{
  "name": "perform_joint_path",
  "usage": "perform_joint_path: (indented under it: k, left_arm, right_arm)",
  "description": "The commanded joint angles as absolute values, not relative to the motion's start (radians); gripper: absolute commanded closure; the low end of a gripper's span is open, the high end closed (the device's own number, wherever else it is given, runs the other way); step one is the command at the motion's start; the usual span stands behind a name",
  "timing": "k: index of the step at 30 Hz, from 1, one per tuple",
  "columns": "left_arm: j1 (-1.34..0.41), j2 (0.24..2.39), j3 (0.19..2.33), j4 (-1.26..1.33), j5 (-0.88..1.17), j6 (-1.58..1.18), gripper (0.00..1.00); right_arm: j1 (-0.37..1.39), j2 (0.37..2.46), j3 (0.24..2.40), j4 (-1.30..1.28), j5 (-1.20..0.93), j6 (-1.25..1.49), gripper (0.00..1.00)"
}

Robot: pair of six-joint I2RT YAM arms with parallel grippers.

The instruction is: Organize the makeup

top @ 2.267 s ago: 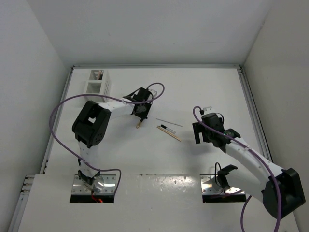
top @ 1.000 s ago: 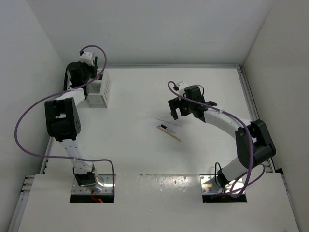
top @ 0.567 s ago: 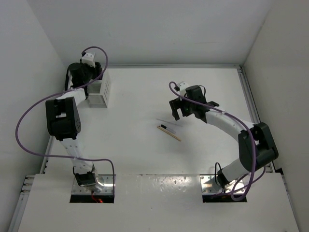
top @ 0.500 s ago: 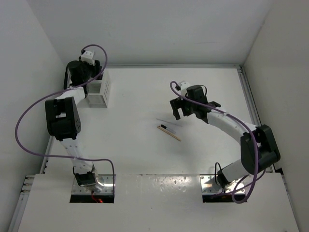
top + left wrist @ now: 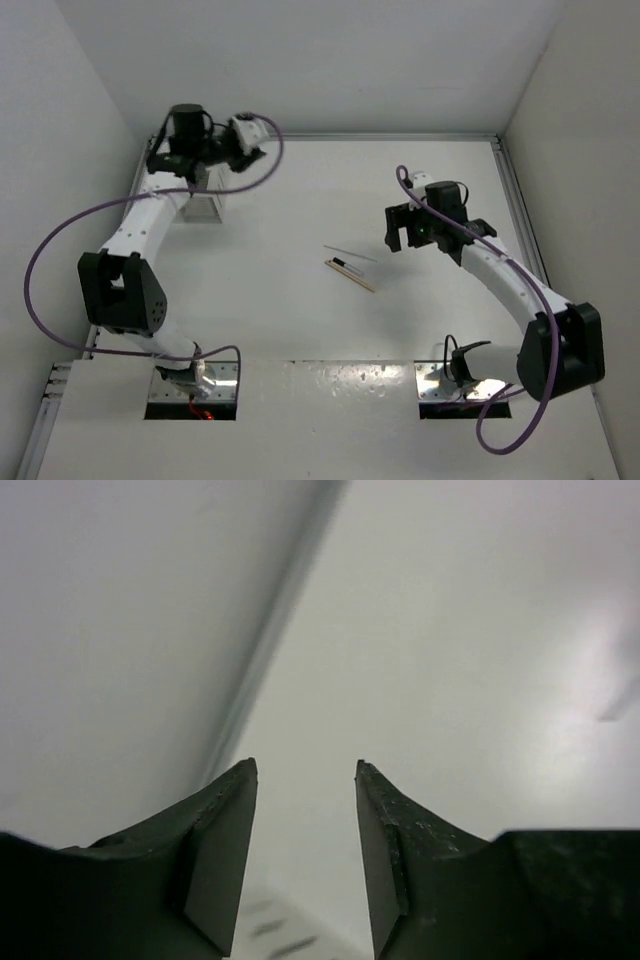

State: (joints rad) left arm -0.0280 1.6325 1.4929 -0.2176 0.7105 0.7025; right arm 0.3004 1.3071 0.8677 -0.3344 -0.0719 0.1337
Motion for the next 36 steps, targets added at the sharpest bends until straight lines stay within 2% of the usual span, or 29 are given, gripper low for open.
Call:
perform_joint_path:
  k: [1, 5, 14, 21, 27, 36]
  left_arm:
    - [-0.246, 1.594, 1.401, -0.523, 0.798, 0.974, 0.51]
    - [-0.443, 1.672, 1.396, -0.535, 0.735, 0.924, 0.6]
    - [-0.658, 2.032, 1.682, -0.545, 0.635, 0.796, 0.56]
    - [-0.715, 2.187, 1.778, -0.545, 0.595, 0.765, 0.53]
    - [-0.733, 2.198, 1.746, -0.545, 0.594, 0.859, 0.54]
    - [-0.761, 2.244, 1.706, -0.545, 0.554, 0.853, 0.57]
  right_arm:
    - [0.232, 1.233, 0.813, -0.373, -0.172, 0.204, 0.11]
    - [0.204, 1.175, 0.792, -0.436, -0.192, 0.209, 0.16]
    - [0.189, 1.013, 0.693, -0.489, -0.166, 0.219, 0.16]
    - [0.187, 0.93, 0.687, -0.569, -0.129, 0.175, 0.16]
    - [0.178, 0.862, 0.684, -0.623, -0.087, 0.155, 0.16]
    - [0.164, 0.836, 0.699, -0.675, -0.054, 0.118, 0.16]
